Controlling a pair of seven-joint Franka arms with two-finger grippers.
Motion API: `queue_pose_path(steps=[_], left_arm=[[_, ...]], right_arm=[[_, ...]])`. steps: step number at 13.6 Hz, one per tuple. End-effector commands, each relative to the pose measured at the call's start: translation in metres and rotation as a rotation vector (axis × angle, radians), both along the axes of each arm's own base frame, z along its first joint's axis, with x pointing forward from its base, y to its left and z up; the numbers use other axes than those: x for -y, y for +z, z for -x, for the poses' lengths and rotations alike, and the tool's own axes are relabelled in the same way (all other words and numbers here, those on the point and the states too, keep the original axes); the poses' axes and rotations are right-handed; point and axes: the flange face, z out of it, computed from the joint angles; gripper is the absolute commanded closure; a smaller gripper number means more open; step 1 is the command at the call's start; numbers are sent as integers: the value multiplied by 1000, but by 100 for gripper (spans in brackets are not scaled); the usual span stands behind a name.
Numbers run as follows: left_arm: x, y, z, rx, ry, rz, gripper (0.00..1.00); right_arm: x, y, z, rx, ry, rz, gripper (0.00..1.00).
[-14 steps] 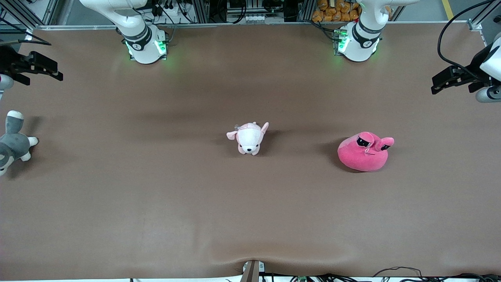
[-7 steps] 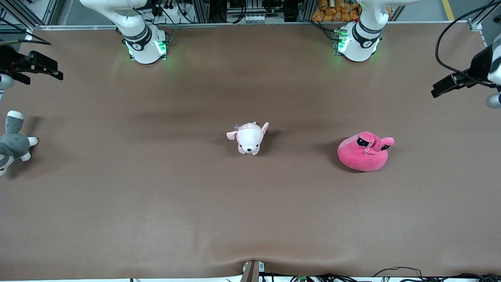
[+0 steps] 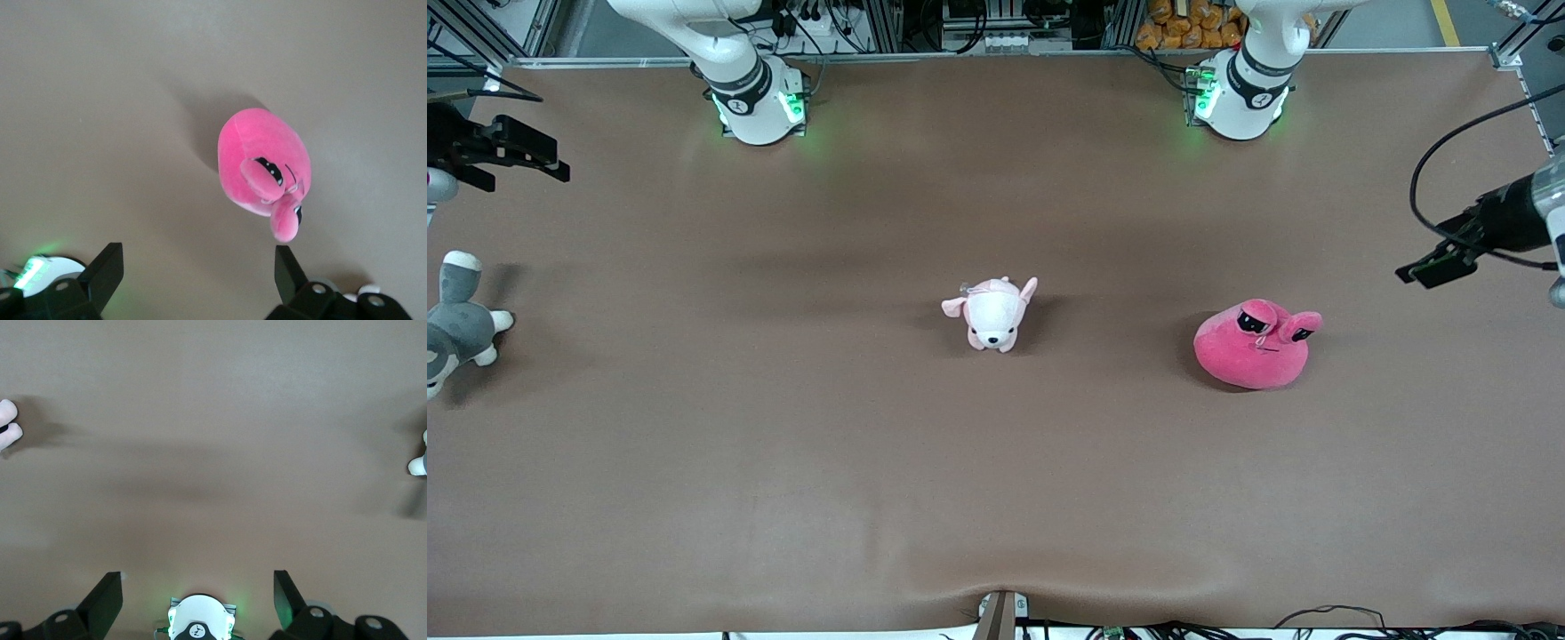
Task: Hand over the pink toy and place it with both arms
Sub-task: 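Reach the left gripper down to the pink plush toy's ear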
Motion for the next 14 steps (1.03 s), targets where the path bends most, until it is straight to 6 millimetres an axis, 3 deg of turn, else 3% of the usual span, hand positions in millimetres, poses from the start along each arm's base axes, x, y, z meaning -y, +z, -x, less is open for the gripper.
queue_pose_path(steps=[1, 6, 14], left_arm=[[13, -22, -1, -3, 181, -1, 0], [38, -64, 2, -13, 342, -20, 0], [40, -130, 18, 22, 493, 45, 0]], right_arm=[[1, 4, 3, 2, -1, -18, 0], [1, 3, 2, 3, -3, -18, 0], [4, 5, 2, 8, -9, -17, 0]])
